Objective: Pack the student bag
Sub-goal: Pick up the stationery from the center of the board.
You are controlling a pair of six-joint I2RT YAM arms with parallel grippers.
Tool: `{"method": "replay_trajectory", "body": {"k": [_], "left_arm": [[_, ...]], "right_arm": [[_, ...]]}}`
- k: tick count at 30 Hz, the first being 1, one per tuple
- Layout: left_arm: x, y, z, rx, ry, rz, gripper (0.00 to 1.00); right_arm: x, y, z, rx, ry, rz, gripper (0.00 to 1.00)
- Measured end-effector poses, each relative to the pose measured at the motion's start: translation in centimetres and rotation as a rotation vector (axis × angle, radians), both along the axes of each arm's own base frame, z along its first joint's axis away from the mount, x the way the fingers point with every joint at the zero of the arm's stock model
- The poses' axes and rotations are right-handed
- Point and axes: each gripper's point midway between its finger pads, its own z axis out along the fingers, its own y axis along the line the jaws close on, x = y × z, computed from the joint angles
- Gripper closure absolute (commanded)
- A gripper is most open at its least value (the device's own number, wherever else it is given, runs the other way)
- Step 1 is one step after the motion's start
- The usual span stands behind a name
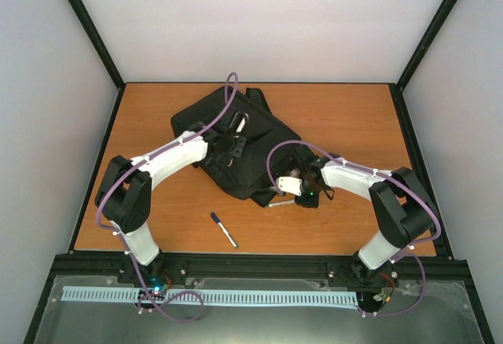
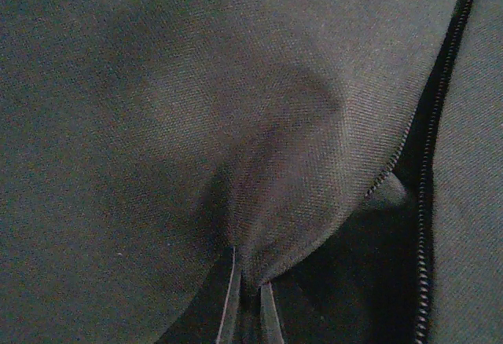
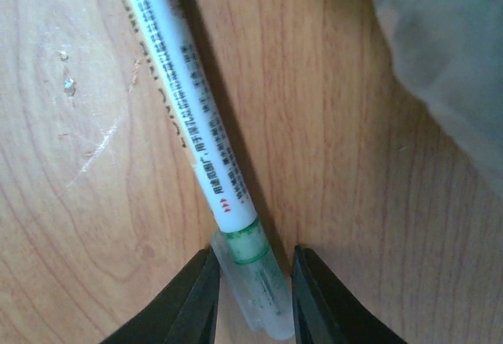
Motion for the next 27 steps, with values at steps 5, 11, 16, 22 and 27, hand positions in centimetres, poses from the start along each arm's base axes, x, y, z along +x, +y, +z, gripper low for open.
{"method": "replay_trajectory", "body": {"k": [5, 11, 16, 22, 27], "left_arm": [[0.0, 0.0, 0.0, 0.000, 0.000, 0.000, 0.99], [0.0, 0.0, 0.0, 0.000, 0.000, 0.000, 0.99], [0.0, 0.0, 0.0, 0.000, 0.001, 0.000, 0.99], [0.0, 0.0, 0.0, 0.001, 0.001, 0.000, 0.99], [0.0, 0.0, 0.0, 0.000, 0.001, 0.000, 0.99]], "right_arm": [[-0.4, -0.2, 0.0, 0.001, 0.005, -0.009, 0.80], [-1.9, -1.1, 0.0, -0.006, 0.029, -0.035, 0.83], [-4.2, -2.1, 1.2, -0.007, 0.074, -0.057, 0.84], [-5.3, -2.1, 3.4, 0.034, 0.083, -0.066, 0.84], [-5.4, -1.3, 5.7, 0.076, 0.099, -0.066, 0.84]]}}
